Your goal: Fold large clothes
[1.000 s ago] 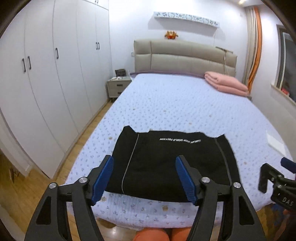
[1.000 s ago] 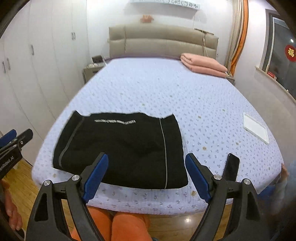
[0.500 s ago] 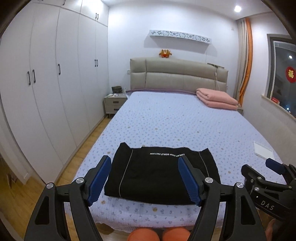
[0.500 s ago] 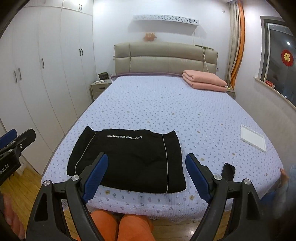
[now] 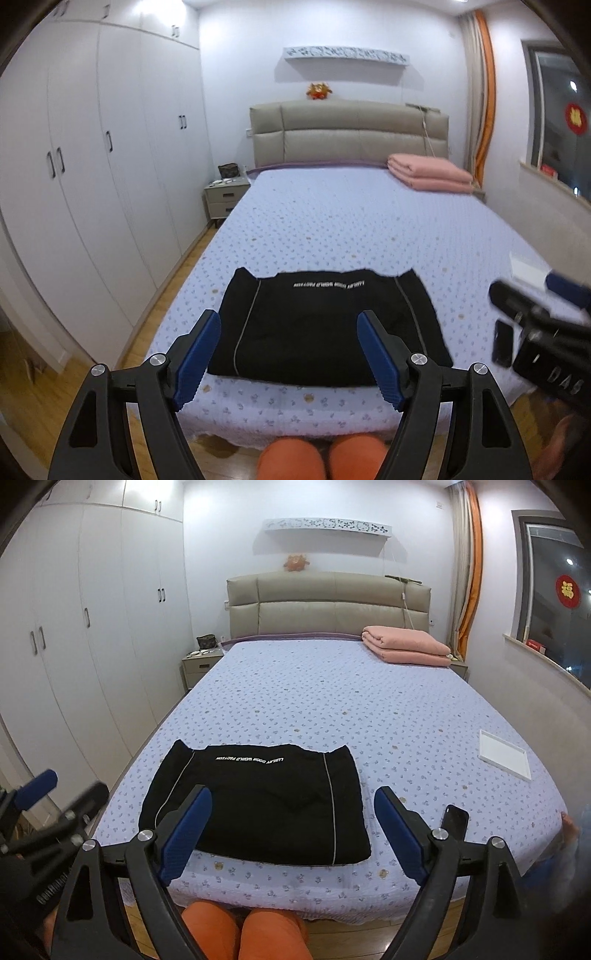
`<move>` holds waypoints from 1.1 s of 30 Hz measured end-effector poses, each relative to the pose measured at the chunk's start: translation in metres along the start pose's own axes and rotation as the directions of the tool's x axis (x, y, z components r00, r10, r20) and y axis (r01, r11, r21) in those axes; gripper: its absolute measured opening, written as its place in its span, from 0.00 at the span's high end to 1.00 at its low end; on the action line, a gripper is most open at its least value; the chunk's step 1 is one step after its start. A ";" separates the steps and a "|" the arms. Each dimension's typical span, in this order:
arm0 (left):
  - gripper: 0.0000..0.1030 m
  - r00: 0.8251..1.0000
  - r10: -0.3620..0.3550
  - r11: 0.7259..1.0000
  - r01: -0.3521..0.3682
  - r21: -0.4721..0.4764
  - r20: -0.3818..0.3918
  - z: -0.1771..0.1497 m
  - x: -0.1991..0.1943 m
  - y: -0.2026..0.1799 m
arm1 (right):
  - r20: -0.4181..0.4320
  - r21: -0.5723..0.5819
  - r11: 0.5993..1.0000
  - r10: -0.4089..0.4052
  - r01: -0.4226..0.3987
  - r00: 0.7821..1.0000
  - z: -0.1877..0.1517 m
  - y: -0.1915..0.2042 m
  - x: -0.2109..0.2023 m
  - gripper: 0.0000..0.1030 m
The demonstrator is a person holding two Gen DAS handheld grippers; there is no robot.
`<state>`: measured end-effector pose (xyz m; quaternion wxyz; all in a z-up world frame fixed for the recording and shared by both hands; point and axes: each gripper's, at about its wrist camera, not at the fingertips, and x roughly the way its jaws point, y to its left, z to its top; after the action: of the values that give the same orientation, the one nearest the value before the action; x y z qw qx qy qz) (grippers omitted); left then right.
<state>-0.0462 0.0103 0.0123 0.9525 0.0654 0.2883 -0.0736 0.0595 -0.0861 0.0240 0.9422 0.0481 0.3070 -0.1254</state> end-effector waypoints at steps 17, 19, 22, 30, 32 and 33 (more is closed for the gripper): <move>0.25 1.000 0.017 1.000 -0.017 0.009 -0.010 0.002 0.000 -0.001 | -0.014 0.015 1.000 0.000 0.001 1.000 0.001 -0.006 0.005 0.10; 0.25 1.000 0.018 1.000 -0.018 0.008 -0.014 0.002 0.001 0.000 | -0.014 0.011 1.000 -0.008 0.008 1.000 0.000 -0.004 0.006 0.10; 0.25 1.000 0.025 1.000 -0.025 0.008 -0.017 0.002 0.002 -0.001 | -0.020 0.006 1.000 -0.009 0.009 1.000 -0.001 -0.002 0.009 0.10; 0.25 1.000 0.025 1.000 -0.025 0.012 -0.013 0.003 0.000 -0.001 | -0.033 0.001 1.000 -0.016 0.016 0.999 -0.004 0.005 0.013 0.10; 0.25 1.000 0.023 1.000 -0.023 0.011 -0.013 0.003 0.001 0.000 | -0.042 0.004 1.000 -0.015 0.016 0.999 -0.005 0.006 0.016 0.10; 0.25 1.000 0.025 1.000 -0.025 0.010 -0.015 0.002 0.002 0.000 | -0.048 0.005 1.000 -0.017 0.017 0.999 -0.006 0.006 0.017 0.10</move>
<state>-0.0435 0.0100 0.0131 0.9508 0.0741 0.2942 -0.0628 0.0710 -0.0833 0.0094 0.9333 0.0513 0.3295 -0.1331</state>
